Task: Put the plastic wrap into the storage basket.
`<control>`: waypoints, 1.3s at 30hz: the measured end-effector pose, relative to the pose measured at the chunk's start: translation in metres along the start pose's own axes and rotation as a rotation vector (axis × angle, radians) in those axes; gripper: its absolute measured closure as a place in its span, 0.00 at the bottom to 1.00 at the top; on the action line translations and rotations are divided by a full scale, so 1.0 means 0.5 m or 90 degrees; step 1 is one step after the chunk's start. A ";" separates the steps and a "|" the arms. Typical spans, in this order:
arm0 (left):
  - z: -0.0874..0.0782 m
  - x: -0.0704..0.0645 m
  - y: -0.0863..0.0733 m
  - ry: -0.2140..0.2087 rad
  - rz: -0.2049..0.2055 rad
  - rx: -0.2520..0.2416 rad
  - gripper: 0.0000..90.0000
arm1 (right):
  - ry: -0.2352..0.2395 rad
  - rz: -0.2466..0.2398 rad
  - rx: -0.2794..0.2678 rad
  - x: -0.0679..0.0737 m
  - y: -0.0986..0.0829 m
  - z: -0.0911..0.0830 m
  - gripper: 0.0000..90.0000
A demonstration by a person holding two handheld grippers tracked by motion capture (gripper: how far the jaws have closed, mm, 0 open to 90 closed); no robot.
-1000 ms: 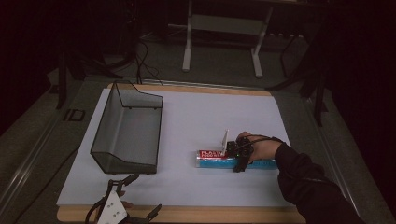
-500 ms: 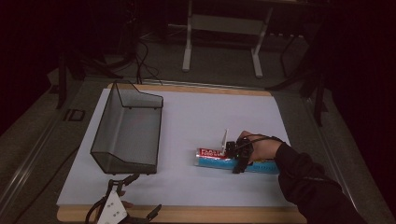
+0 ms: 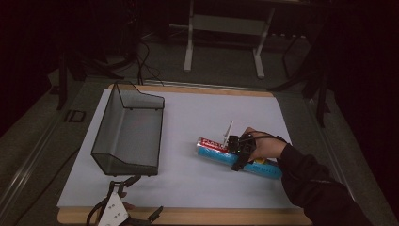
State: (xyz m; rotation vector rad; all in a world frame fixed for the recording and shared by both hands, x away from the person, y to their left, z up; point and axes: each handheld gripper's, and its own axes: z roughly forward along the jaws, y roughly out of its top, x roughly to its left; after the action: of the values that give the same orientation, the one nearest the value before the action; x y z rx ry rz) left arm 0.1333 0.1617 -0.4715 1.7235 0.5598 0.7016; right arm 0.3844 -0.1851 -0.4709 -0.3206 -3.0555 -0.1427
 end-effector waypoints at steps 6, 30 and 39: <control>-0.001 0.000 0.000 -0.002 0.000 -0.001 0.01 | -0.008 0.022 -0.016 0.018 0.013 -0.014 0.35; 0.000 -0.003 0.002 -0.019 0.004 0.000 0.01 | 0.006 0.204 -0.159 0.040 0.092 -0.042 0.35; 0.007 -0.004 0.004 -0.023 0.009 0.002 0.01 | 0.002 0.244 -0.220 0.037 0.147 -0.055 0.35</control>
State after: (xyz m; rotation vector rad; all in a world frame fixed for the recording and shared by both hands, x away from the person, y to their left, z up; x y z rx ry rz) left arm 0.1342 0.1573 -0.4704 1.7414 0.5253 0.6790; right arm 0.3834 -0.1126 -0.4358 -0.9108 -2.8835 -0.6459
